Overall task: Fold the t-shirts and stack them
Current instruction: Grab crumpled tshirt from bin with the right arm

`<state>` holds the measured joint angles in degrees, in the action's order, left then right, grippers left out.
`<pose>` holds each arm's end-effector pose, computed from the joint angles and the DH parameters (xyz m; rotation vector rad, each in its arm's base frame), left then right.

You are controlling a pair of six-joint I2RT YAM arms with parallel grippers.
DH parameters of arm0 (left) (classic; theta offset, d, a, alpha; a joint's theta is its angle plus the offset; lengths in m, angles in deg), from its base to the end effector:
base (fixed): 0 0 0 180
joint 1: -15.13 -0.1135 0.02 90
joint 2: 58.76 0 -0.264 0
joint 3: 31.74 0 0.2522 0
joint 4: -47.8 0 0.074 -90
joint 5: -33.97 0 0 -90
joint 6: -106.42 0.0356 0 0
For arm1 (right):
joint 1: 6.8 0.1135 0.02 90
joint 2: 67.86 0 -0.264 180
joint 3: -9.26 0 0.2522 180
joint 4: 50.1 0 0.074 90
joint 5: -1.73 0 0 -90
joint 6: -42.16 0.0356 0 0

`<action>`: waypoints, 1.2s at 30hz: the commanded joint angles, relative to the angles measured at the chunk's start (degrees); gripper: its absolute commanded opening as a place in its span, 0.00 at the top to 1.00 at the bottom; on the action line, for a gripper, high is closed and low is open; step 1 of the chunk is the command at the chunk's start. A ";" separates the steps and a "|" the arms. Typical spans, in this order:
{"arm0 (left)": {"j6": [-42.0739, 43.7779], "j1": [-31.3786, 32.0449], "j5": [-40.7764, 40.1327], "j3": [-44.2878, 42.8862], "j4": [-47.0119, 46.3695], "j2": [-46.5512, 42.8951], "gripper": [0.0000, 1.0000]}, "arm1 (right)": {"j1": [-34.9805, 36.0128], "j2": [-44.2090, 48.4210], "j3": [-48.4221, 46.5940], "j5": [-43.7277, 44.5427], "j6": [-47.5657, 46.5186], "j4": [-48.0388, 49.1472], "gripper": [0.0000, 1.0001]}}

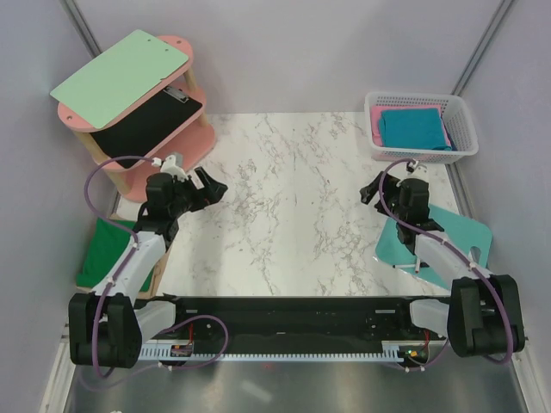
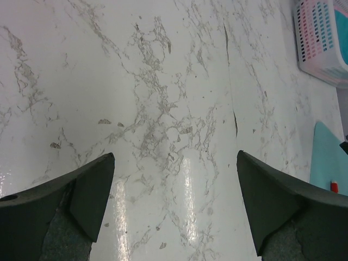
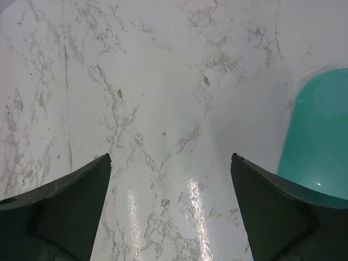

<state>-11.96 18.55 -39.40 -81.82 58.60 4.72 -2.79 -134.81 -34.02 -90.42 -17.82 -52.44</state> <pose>0.2450 -0.0248 0.2470 -0.2505 2.0172 -0.6431 0.2454 0.0185 0.2071 0.4377 2.0018 0.4113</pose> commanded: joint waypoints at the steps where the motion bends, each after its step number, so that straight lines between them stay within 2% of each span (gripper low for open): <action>1: 2.89 0.53 2.44 0.72 -3.71 1.28 0.00 | 0.56 -2.30 -6.43 5.64 0.12 -1.67 0.02; 4: 3.94 1.50 3.15 1.42 -4.42 3.74 0.00 | 1.17 -1.25 -5.12 10.13 1.36 3.51 0.02; 6: 4.56 2.11 2.80 1.60 -4.33 4.98 0.00 | 1.44 -1.77 -6.51 11.46 1.71 3.09 0.02; 12: 7.37 2.73 3.15 2.74 -4.25 10.78 0.00 | 3.28 -13.62 -24.86 21.48 -4.62 -9.21 0.02; 13: 7.90 2.73 3.41 3.09 -4.25 11.39 0.00 | 3.63 -17.38 -30.02 22.53 -5.06 -10.18 0.02; 17: 8.34 2.73 5.69 3.36 -4.16 13.42 0.00 | 3.81 -25.49 -39.99 24.38 -6.37 -11.24 0.02; 22: 7.99 2.73 6.14 3.53 -4.68 13.51 0.00 | 3.64 -36.91 -52.62 31.23 -10.15 -13.96 0.02; 31: 7.73 2.73 6.41 4.06 -5.21 14.65 0.00 | -2.95 -59.41 -79.33 30.63 -9.02 -24.42 0.04; 36: 7.64 2.73 6.14 4.06 -5.12 14.83 0.00 | -5.86 -67.14 -86.93 29.31 -9.45 -26.54 0.05</action>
<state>-6.23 21.11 -34.42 -77.95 55.41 19.11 -7.06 -198.59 -115.03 -61.35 -26.65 -75.83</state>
